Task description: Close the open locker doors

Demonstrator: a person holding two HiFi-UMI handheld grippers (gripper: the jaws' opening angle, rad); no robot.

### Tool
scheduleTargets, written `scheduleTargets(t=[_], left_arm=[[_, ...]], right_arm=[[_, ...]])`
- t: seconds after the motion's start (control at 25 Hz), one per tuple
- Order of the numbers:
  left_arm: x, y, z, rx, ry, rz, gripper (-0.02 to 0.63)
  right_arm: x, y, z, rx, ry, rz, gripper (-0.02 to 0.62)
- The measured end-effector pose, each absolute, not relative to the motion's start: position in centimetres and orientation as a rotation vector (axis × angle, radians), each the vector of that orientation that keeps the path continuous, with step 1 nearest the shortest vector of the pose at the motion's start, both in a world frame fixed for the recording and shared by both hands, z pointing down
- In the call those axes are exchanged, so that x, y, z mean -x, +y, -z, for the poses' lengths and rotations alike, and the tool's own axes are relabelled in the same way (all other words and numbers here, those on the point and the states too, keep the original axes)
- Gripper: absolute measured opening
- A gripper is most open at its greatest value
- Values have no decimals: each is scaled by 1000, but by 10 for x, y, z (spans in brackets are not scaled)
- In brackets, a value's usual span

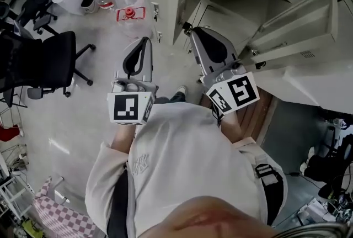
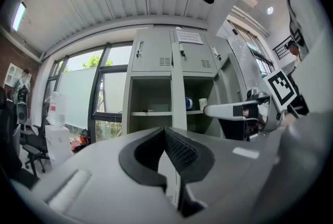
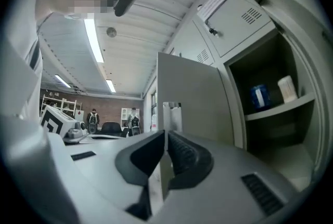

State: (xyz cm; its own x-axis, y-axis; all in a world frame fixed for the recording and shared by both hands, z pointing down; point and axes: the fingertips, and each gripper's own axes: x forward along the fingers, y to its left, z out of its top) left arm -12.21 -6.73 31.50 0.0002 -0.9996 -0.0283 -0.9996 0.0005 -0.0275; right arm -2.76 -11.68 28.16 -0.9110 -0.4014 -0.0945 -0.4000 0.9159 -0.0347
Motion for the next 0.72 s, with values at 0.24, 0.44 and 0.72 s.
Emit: scheduleTargets(t=[0.24,0.44,0.72], left_arm=[[130,-79,-317,2129,2266,40,2],[144,-88,-319,2119,2283,35,2],[167,-104,-320,2172,2245,33,2]], right_arm=[[39,-136,-262,446,2944,58,17],[51,-136,-265,328,2951,104,78],[74,-133,-272,205,2957,126,78]])
